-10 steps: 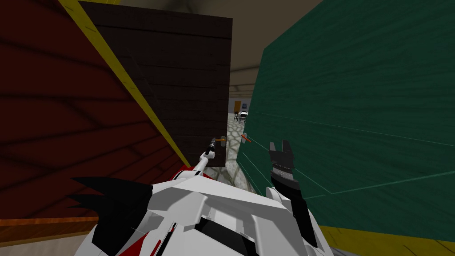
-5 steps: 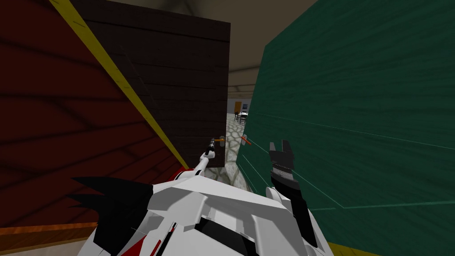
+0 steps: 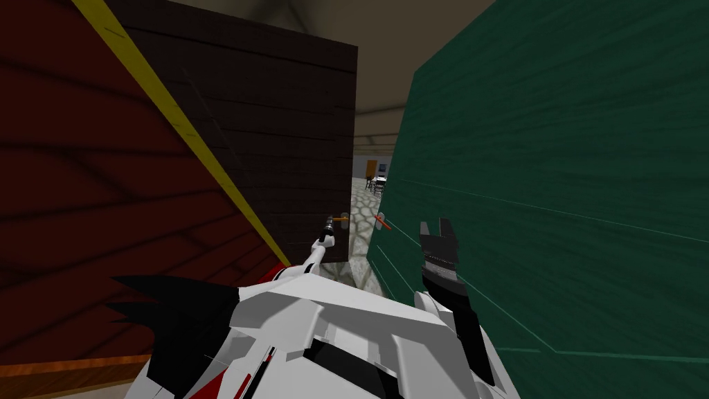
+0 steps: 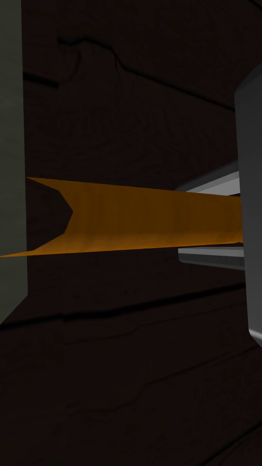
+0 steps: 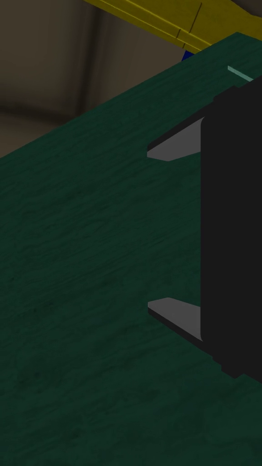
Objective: Push the door open
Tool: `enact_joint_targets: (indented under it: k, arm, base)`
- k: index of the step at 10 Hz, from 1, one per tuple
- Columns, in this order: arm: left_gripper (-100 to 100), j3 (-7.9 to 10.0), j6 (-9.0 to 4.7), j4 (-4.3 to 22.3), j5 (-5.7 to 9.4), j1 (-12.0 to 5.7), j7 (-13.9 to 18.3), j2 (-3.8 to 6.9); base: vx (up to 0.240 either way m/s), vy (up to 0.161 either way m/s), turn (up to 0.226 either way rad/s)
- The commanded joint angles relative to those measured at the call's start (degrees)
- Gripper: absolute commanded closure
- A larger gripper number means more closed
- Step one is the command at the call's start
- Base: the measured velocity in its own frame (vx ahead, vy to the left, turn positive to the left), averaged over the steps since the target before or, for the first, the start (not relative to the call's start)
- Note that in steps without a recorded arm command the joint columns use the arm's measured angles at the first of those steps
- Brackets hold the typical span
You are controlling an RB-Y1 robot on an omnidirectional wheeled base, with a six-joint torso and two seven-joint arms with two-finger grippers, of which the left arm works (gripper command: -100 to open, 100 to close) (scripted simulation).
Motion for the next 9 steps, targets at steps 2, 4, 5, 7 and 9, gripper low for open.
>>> enact_joint_targets:
  k: [2, 4, 5, 7, 9]
  arm:
    - [100, 2.24, 0.18, -0.94, -0.12, -0.35, -1.74, -1.22]
    - [100, 3.11, 0.15, -0.82, -0.16, -0.49, -2.34, -1.73]
    - [100, 3.88, 0.26, -0.90, 0.07, 0.01, -2.33, -0.55]
    - [100, 5.19, -0.30, -0.93, 0.40, -0.15, -2.97, 0.41]
    - [100, 6.60, -0.88, -1.04, 0.79, -0.43, -3.77, 1.14]
  base:
    - [0.156, -0.152, 0.040]
    - [0.149, -0.128, 0.029]
    - [0.061, -0.018, 0.071]
    - [-0.067, 0.165, -0.067]
    - [-0.115, 0.147, -0.113]
